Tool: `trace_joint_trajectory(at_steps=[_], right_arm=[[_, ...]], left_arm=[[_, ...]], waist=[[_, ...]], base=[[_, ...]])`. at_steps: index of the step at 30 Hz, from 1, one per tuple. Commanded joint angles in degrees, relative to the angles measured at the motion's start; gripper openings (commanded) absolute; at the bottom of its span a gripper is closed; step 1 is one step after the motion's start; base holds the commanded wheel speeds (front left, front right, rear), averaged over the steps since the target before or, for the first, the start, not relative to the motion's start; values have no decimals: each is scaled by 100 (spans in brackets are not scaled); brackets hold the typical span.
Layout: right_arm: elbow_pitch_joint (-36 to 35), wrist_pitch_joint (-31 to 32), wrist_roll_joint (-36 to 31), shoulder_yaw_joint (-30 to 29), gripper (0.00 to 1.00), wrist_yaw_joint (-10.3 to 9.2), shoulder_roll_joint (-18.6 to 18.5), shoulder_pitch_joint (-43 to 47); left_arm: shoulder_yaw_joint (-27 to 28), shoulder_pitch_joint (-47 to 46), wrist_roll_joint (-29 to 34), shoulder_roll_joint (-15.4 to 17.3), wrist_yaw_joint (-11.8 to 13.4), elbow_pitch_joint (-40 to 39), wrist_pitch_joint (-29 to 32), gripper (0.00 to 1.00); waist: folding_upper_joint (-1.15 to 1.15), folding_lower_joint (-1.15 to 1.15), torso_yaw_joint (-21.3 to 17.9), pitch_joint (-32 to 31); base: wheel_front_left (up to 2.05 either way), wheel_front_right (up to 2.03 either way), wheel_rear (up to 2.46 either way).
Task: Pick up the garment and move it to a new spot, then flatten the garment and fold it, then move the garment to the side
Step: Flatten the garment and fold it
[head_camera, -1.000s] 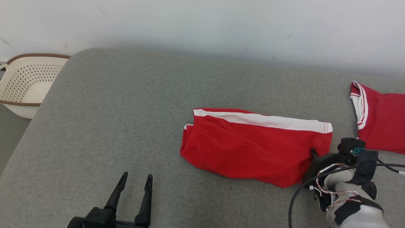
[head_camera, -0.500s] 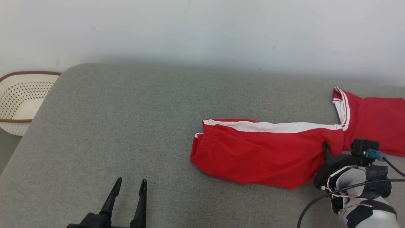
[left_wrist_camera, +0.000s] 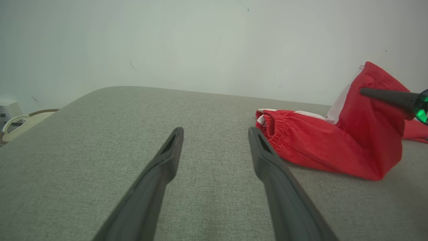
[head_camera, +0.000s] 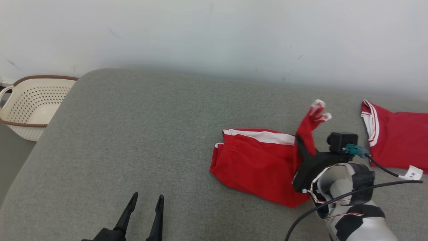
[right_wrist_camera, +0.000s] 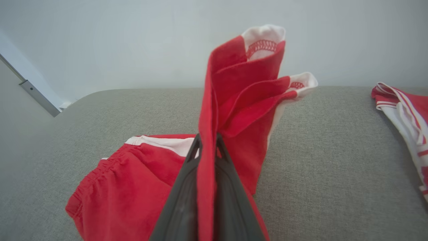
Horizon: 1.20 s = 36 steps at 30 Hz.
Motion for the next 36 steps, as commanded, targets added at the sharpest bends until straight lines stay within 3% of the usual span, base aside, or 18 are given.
trace_joint_trajectory(at_steps=[1, 14, 29, 30, 31, 32, 36], right_arm=[[-40, 30, 89, 66, 0, 3, 77, 27], [540, 258, 399, 155, 0, 3, 512, -445], [1084, 152, 818, 440, 0, 3, 639, -848], [1096, 134, 854, 490, 24, 3, 638, -838], [1097, 97, 896, 543, 55, 3, 638, -828], [1062, 55, 982, 576, 100, 3, 637, -800], [857, -106, 1297, 709, 100, 3, 636, -685]], left_arm=[[-16, 35, 49, -15, -7, 30, -35, 100], [-390, -210, 5, -115, -76, 168, -35, 100], [-758, -497, -99, -172, -23, 306, -35, 100], [-769, -516, -106, -173, -14, 313, -35, 100], [-773, -528, -117, -174, -16, 320, -35, 100], [-772, -531, -122, -174, -17, 331, -35, 100], [-712, -459, -122, -174, 23, 358, -35, 100]], waist=[[0, 0, 78, 2], [0, 0, 543, 186], [0, 0, 826, 400], [0, 0, 828, 394], [0, 0, 825, 386], [0, 0, 814, 367], [0, 0, 722, 271]], base=[[0, 0, 0], [0, 0, 0], [0, 0, 0], [0, 0, 0], [0, 0, 0], [0, 0, 0], [0, 0, 0]])
